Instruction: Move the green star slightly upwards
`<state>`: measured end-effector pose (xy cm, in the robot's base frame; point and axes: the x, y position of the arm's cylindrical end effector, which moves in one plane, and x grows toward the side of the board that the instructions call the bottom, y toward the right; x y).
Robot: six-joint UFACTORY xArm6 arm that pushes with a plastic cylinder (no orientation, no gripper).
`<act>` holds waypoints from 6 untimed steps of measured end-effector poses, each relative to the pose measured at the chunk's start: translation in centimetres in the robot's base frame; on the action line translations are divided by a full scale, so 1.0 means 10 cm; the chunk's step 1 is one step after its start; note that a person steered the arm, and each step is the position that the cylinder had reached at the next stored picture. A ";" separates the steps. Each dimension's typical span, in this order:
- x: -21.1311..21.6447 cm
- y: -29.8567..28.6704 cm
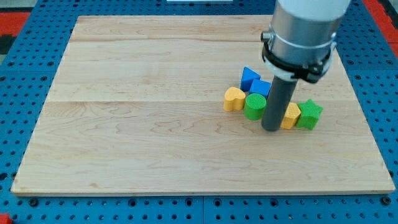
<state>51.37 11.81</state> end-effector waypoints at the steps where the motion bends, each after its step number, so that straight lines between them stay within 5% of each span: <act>1: 0.25 0.48; 4: -0.31 0.80; 6: 0.30 0.40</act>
